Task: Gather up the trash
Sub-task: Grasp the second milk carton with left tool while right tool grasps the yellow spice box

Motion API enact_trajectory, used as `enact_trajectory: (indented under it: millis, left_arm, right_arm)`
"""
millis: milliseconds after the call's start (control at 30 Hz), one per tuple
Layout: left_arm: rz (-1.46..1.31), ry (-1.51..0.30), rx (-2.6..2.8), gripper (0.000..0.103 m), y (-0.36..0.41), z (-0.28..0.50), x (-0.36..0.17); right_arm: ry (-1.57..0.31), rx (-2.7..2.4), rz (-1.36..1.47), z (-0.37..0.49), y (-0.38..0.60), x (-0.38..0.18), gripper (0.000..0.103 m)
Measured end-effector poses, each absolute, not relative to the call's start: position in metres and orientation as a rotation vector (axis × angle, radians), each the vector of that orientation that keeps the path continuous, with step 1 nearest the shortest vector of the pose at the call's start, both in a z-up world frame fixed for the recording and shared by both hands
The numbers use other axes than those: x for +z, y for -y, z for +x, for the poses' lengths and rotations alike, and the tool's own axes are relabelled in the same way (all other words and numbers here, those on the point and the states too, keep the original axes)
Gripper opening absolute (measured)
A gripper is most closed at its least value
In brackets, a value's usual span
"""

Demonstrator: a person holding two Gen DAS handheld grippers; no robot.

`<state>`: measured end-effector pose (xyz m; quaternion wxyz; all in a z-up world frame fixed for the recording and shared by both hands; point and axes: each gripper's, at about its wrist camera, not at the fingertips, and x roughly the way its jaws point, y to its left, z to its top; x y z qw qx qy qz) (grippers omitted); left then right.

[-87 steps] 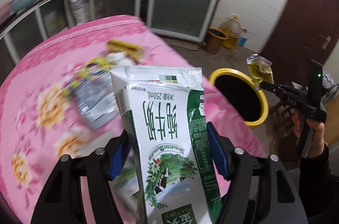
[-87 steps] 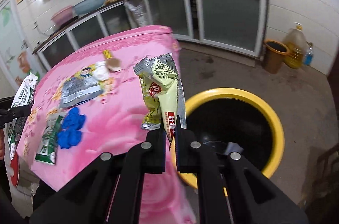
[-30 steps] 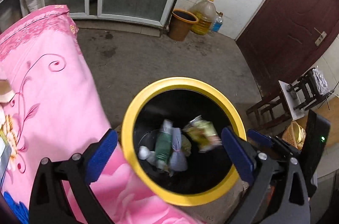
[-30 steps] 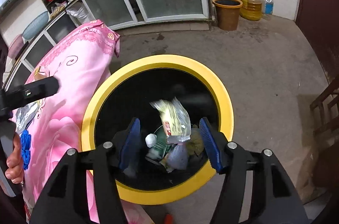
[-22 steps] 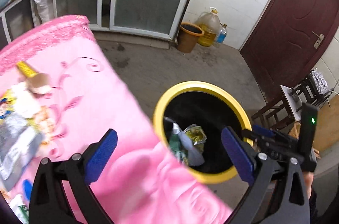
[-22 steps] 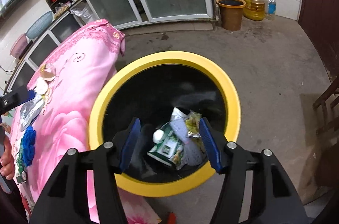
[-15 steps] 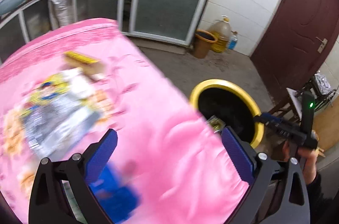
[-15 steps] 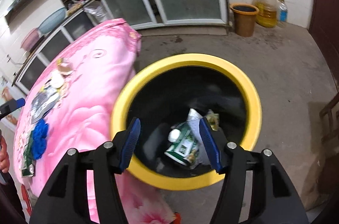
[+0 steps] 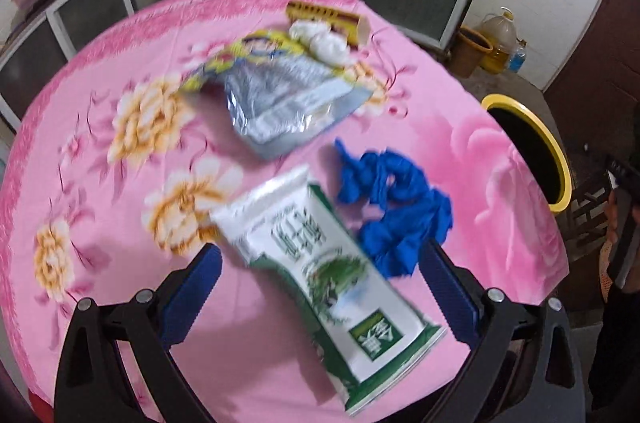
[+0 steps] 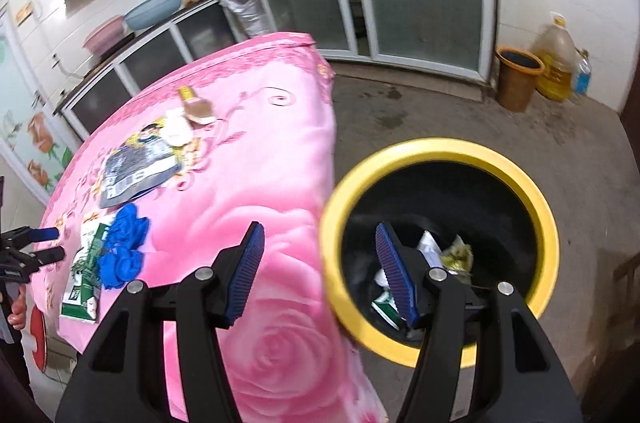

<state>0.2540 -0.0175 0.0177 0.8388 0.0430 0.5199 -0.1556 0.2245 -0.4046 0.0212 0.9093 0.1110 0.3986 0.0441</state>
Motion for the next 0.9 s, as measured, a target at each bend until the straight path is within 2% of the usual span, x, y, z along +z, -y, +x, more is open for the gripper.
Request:
enact_trajectory:
  millis: [400,700,867,900]
  left_arm:
    - [0.027,-1.174,-0.336,0.095,0.022,0.266,-0.009]
    - [-0.008,-1.236,-0.316,0.095,0.015,0.28,-0.025]
    - [-0.05,-1.271,-0.322,0.095,0.012,0.288,-0.031]
    - [-0.065,-1.278,-0.335,0.095,0.011,0.29,-0.032]
  right_arm:
    - [-0.797,0.303,0.029,0.279,0.31,0.044,0.056]
    - [-0.805,0.345,-0.173,0.386,0.238,0.036,0.057]
    - [-0.905,0.374,-0.092,0.456,0.227,0.033,0.058]
    - [-0.916,0.371,-0.088,0.468,0.226,0.033,0.062]
